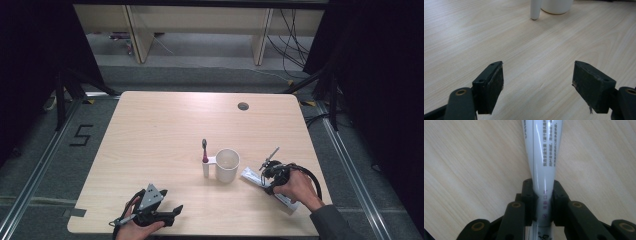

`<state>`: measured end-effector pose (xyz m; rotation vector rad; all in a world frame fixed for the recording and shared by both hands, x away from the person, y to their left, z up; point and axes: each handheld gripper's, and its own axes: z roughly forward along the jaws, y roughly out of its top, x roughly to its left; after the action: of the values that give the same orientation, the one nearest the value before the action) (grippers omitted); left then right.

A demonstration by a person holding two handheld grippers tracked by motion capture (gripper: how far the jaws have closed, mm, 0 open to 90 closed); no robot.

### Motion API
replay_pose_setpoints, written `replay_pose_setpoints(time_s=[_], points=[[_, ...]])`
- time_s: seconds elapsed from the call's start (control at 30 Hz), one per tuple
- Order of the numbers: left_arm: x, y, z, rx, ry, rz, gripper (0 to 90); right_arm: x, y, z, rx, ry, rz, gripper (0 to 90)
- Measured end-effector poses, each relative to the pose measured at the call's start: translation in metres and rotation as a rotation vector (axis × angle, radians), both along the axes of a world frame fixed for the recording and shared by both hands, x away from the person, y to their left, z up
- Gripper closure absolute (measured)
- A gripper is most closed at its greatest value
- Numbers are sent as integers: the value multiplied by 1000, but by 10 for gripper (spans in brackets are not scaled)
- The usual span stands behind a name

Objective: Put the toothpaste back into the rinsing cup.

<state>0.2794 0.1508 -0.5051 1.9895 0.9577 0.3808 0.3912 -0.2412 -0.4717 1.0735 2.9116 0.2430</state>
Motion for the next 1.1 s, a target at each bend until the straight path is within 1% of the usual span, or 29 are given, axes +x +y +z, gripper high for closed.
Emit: replay_pose_setpoints(time_s=[0.07,0.1,0.13,0.17,0.2,0.23,0.27,0.3,0.33,0.37,0.4,0.47,0.5,0.53,0.57,0.63,0.67,0.7,0.73,0.77,0.8,0.83,0.87,0.9,0.97,1.0,1.03,1.1], points=[[0,-1,-1,-7,-2,-4,248,0,-3,1,-7,4,-8,766],[1,1,0,30,0,-13,249,1,-4,2,-9,1,-6,767],[0,0,0,10,3,-11,248,1,-6,2,-6,-8,-3,767],[1,1,0,15,2,-17,249,0,-7,4,6,0,-20,768],[1,1,0,18,1,-15,249,2,-10,5,30,0,-7,768],[1,1,0,18,-1,-13,249,1,-11,8,43,-10,-21,768],[1,1,0,15,2,-16,249,1,-12,10,45,-18,-24,768],[1,0,-1,4,1,-9,249,2,-14,13,53,-36,-20,768],[1,0,-1,2,1,-8,249,2,-15,16,61,-52,-32,768],[1,0,-1,2,1,-8,249,3,-18,20,77,-63,-27,768],[1,1,0,17,2,-16,249,3,-20,24,96,-77,-44,768],[1,1,0,17,3,-15,249,6,-25,31,145,-106,-57,768],[1,1,0,17,2,-16,249,6,-27,34,164,-122,-84,768],[1,0,-1,2,1,-8,249,7,-29,37,182,-137,-97,768],[1,0,-1,3,1,-8,250,7,-30,39,204,-141,-128,768],[1,0,-1,6,4,-4,250,9,-33,44,224,-174,-147,768],[1,0,-1,3,1,-5,250,9,-34,46,228,-181,-175,768],[1,0,-1,3,0,-7,250,10,-34,48,241,-194,-188,769],[1,0,-1,3,0,-7,250,11,-34,50,258,-198,-187,769],[1,0,-1,4,3,-6,250,12,-35,52,257,-215,-189,769],[1,0,-1,2,1,-6,250,13,-36,54,288,-216,-169,769],[1,0,-1,3,1,-6,250,14,-36,57,300,-234,-184,769],[1,0,-1,2,0,-6,250,15,-35,57,324,-256,-194,769],[1,0,-1,2,0,-7,250,17,-36,59,346,-260,-187,769],[1,0,0,3,0,-6,250,20,-36,62,377,-298,-172,769],[1,0,0,-2,0,-4,250,21,-36,65,395,-300,-186,769],[1,0,0,2,0,-5,250,23,-37,67,408,-331,-172,769],[1,0,0,3,1,-7,250,25,-35,72,469,-357,-191,769]])
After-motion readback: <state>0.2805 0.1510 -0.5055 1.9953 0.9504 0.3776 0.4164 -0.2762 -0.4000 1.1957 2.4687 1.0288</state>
